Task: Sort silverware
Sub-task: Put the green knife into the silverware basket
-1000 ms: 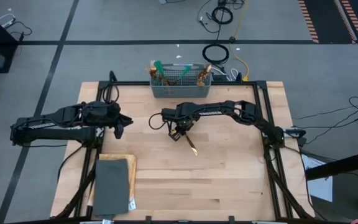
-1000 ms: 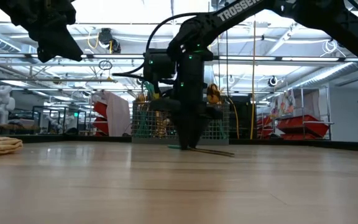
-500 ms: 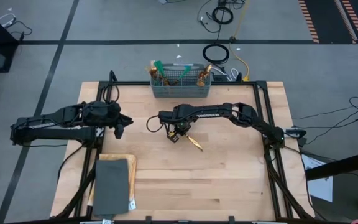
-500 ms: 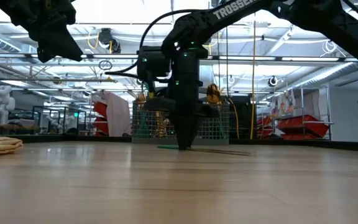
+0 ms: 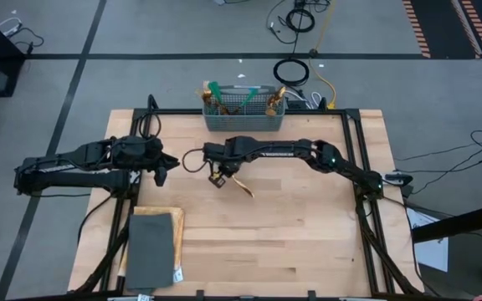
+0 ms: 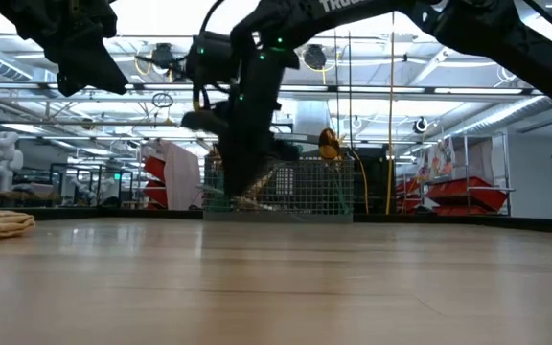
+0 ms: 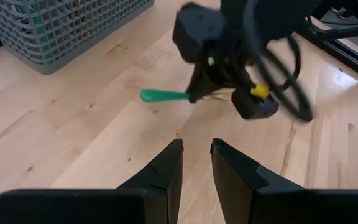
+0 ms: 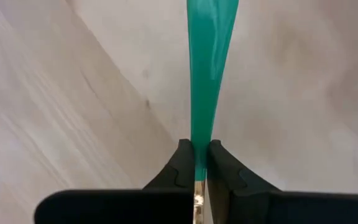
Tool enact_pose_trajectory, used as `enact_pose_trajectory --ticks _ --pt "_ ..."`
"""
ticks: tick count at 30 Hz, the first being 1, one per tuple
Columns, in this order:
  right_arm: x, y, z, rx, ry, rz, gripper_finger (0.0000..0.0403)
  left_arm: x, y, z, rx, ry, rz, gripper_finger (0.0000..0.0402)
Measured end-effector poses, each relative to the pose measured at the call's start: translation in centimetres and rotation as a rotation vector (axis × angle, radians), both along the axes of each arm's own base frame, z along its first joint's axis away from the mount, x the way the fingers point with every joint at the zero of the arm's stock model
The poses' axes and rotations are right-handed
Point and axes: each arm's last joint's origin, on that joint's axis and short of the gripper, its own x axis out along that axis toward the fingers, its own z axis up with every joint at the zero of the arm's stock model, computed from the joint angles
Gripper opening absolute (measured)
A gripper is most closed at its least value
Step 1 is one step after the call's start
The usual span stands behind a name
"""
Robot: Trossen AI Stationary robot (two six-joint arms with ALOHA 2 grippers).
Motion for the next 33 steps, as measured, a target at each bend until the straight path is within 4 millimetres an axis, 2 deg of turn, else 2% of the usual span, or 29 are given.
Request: enact_pose_trajectory --ticks 5,11,17,25,28,33 --pt "0.8 -0.8 2.9 -0.091 -0.108 -0.004 0.0000 0.0 0.0 0.0 0.000 0.000 0.000 0.0090" --pt "1.1 -2.9 7.8 -0.210 -0.341 -0.032 0.0000 0.0 0.0 0.0 0.000 0.001 0.000 0.0090" --pt "-0.6 -5.5 13.6 -0.359 -0.513 -0.053 0.0000 0.0 0.0 0.0 0.004 -0.001 0.005 0.0090" --pt "-3.3 -8.4 19.8 -0.602 -0.668 -0.078 0.0000 0.0 0.1 0.0 0.018 0.002 0.025 0.0090" --pt "-4.0 -9.4 21.4 -0.693 -0.704 -0.097 0.0000 0.0 0.2 0.1 0.034 0.000 0.047 0.0090" --pt "-4.4 -10.9 22.6 -0.823 -0.741 -0.104 0.0000 0.0 0.3 0.1 0.058 0.001 0.081 0.0090"
